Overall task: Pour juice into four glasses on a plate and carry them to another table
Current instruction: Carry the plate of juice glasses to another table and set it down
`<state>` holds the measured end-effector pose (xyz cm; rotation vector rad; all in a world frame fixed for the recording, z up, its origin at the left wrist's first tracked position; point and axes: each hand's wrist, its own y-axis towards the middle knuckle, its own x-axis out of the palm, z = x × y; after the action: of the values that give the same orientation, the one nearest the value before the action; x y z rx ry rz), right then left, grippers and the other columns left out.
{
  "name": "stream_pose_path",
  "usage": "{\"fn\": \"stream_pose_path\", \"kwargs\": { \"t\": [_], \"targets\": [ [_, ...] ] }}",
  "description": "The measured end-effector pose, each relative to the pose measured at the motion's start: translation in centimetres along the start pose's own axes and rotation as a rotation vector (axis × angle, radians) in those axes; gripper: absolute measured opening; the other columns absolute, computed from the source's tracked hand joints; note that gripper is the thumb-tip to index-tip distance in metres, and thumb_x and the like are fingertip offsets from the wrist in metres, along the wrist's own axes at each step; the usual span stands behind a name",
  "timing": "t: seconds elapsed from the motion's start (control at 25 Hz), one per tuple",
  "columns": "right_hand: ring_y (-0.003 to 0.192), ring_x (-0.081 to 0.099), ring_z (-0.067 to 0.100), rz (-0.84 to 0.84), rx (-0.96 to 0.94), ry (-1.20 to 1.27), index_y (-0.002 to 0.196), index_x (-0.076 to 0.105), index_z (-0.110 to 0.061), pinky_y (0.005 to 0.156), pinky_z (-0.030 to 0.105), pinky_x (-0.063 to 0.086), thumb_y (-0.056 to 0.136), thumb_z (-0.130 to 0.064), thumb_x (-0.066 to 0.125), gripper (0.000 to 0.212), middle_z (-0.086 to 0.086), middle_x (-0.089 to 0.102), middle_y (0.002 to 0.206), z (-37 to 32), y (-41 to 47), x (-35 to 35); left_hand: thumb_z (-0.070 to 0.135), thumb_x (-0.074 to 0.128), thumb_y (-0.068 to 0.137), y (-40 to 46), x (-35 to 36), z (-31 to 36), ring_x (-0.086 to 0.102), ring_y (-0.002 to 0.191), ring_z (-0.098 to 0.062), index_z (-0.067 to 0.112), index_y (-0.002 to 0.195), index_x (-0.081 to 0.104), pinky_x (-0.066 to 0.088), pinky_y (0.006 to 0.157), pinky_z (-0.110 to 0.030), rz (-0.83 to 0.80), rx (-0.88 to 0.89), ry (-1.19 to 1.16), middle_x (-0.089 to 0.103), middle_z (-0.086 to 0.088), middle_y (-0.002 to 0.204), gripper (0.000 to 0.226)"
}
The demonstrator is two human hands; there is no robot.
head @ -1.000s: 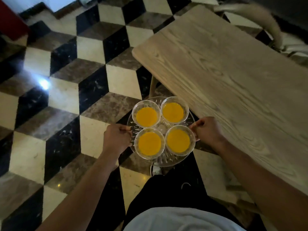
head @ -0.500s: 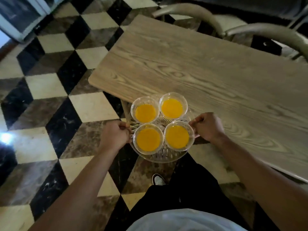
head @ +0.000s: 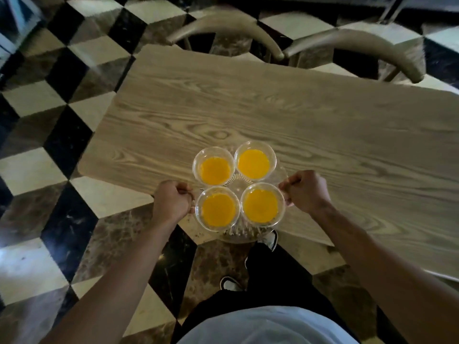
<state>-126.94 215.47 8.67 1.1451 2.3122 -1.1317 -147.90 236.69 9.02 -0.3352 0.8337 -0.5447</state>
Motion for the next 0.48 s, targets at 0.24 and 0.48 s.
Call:
{"fn": "stream_pose_path", "kwargs": {
  "t": [0.24, 0.48],
  "targets": [
    [0.047, 0.070, 0.007, 0.025, 0.042, 0.030, 0.080, 0.077, -0.009, 0.039, 0.008, 0.045, 0.089, -0.011, 0.074, 0.010, -0.003, 0.073, 0.060, -0.1, 4.6, -2.6, -0.002, 0.068, 0.091, 3.1, 3.2, 4.3, 0.074, 0.068, -0.015, 0.009, 0.098, 0.077, 0.050, 0.043, -0.012, -0.008, 0.017, 0.029, 0.078, -0.006, 0.085, 0.016],
    [0.050, 0.073, 0.012, 0.058, 0.095, 0.055, 0.082, 0.077, -0.008, 0.042, 0.010, 0.049, 0.088, -0.010, 0.074, 0.007, 0.000, 0.075, 0.060, 0.2, 7.5, -4.2, -0.002, 0.071, 0.087, 6.0, 5.7, 7.1, 0.077, 0.077, -0.021, 0.011, 0.093, 0.077, 0.054, 0.048, -0.019, -0.063, 0.031, 0.026, 0.079, -0.005, 0.084, 0.015]
  ]
}}
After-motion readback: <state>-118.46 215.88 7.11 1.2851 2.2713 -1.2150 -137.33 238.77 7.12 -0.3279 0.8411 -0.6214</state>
